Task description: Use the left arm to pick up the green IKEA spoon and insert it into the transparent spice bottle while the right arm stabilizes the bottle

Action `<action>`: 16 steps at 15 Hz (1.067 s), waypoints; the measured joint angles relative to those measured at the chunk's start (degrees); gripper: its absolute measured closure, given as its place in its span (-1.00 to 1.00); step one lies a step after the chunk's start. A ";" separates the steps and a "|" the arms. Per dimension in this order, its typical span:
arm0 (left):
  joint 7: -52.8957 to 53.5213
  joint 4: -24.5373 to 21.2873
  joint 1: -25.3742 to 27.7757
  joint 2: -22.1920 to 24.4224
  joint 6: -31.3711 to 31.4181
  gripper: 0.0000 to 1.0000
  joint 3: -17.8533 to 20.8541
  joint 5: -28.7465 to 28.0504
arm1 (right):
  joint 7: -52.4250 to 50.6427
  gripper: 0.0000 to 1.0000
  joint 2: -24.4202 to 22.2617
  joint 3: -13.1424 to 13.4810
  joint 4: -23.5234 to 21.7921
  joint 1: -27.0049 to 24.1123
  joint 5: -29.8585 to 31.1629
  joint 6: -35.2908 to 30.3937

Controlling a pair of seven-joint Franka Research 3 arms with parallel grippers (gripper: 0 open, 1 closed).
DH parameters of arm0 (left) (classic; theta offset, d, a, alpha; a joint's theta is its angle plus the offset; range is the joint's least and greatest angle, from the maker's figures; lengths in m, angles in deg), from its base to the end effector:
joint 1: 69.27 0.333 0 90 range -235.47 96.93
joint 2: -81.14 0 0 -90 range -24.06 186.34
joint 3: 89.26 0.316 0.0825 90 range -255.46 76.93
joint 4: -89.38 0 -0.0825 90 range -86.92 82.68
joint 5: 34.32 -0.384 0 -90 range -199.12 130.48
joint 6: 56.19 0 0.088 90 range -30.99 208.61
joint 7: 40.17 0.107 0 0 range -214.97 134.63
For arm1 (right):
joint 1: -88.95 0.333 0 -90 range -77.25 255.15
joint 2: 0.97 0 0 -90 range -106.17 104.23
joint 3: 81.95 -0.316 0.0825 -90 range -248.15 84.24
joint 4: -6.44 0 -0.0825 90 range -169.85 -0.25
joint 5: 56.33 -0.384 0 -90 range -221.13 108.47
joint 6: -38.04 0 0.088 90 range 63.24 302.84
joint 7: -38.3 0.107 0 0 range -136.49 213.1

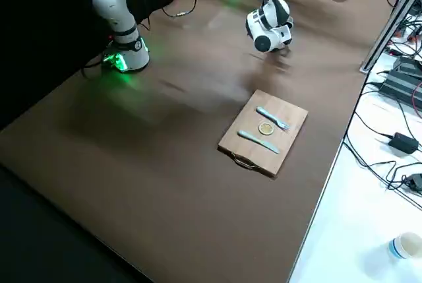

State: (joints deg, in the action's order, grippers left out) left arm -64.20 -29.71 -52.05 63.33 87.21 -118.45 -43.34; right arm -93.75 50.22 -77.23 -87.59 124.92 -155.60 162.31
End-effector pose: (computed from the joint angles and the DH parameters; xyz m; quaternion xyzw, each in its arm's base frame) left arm 0.5872 -0.1164 0.3110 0.9947 0.0615 0.0688 0.0457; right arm 0.5461 0.3821 0.0919 -0.6199 -0.5783 -0.3313 0.4142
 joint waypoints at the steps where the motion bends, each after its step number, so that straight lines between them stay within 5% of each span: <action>1: -0.17 0.44 -0.04 -0.23 0.00 0.51 -0.75 0.02 | 0.00 -1.00 0.46 0.00 0.35 0.18 -0.15 0.00; 10: -2.93 4.58 -0.86 -2.02 -2.16 0.51 -5.54 1.15 | -0.16 -1.00 1.90 0.00 1.30 1.03 -3.82 -0.15; 16: 2.28 14.16 -2.20 -5.12 -15.28 0.51 -5.77 1.24 | -0.17 -1.00 2.07 0.01 1.56 1.13 -4.01 -0.15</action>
State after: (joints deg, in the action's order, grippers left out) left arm -61.92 -15.56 -54.25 58.22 71.93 -124.21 -42.10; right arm -93.93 52.28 -77.22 -86.03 126.05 -159.61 162.16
